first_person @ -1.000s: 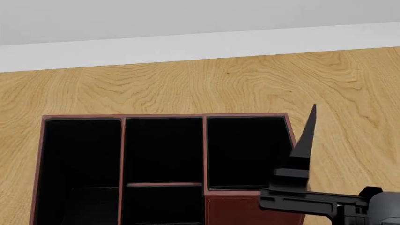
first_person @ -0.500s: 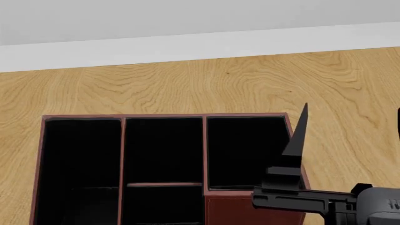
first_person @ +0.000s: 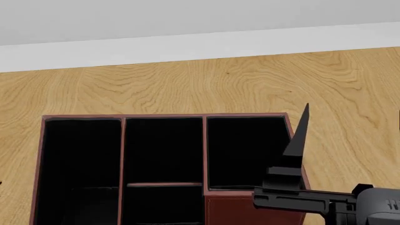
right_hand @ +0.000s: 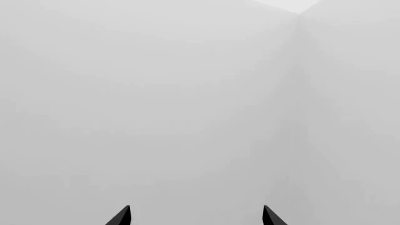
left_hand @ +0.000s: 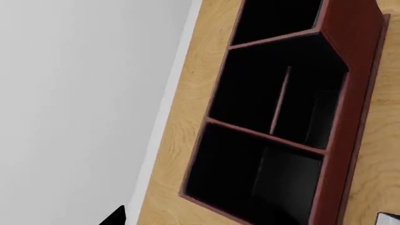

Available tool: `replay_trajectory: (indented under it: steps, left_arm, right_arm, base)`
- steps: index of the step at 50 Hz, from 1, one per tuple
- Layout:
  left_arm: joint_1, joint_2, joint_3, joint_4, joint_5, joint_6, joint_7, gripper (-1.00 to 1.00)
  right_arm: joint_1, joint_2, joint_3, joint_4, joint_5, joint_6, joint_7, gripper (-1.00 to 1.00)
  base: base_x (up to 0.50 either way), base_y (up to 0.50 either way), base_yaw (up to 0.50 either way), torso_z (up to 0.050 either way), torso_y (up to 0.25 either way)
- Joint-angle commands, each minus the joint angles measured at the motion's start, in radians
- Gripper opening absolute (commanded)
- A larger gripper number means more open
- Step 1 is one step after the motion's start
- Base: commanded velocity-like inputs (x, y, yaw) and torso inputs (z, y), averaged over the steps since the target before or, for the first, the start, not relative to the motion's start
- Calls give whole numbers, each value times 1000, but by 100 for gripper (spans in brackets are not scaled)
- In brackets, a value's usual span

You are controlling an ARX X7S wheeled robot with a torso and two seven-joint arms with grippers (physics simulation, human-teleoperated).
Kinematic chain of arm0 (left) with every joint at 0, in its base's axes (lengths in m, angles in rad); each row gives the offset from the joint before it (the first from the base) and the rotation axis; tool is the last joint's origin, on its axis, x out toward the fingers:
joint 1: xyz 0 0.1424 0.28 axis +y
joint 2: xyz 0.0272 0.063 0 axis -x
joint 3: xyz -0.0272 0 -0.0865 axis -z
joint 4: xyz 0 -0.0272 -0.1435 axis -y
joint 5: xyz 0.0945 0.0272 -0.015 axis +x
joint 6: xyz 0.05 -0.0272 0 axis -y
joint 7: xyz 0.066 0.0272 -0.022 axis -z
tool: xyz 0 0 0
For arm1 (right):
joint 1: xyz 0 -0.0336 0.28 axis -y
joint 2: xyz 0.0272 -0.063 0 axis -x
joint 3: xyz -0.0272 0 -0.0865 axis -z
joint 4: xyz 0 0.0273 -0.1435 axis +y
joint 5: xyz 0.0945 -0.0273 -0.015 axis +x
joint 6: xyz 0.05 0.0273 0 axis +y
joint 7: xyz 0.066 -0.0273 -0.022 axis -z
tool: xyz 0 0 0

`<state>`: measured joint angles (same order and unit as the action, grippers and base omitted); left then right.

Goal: Pick up the book and place it in the back compartment of the caddy.

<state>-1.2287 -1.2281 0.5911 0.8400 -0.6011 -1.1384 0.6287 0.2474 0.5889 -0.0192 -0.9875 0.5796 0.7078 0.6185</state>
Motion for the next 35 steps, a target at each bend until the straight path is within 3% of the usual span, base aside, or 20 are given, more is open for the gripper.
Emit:
replay_trajectory:
  steps: [1, 20, 35]
  left_arm:
    - [90, -63, -22, 45, -79, 42, -37, 100]
    - [197, -128, -42, 76, -181, 97, -106, 100]
    - [377, -208, 4, 63, -198, 265, -223, 100]
  right_arm:
    - [-1, 7, -4, -2, 6, -4, 9, 100]
    - [-4, 16, -10, 8, 11, -23, 14, 100]
    - [-7, 24, -8, 4, 23, -28, 25, 100]
  base:
    - [0, 0, 0, 0, 0]
    - [0, 0, 0, 0, 0]
    - [0, 0, 0, 0, 0]
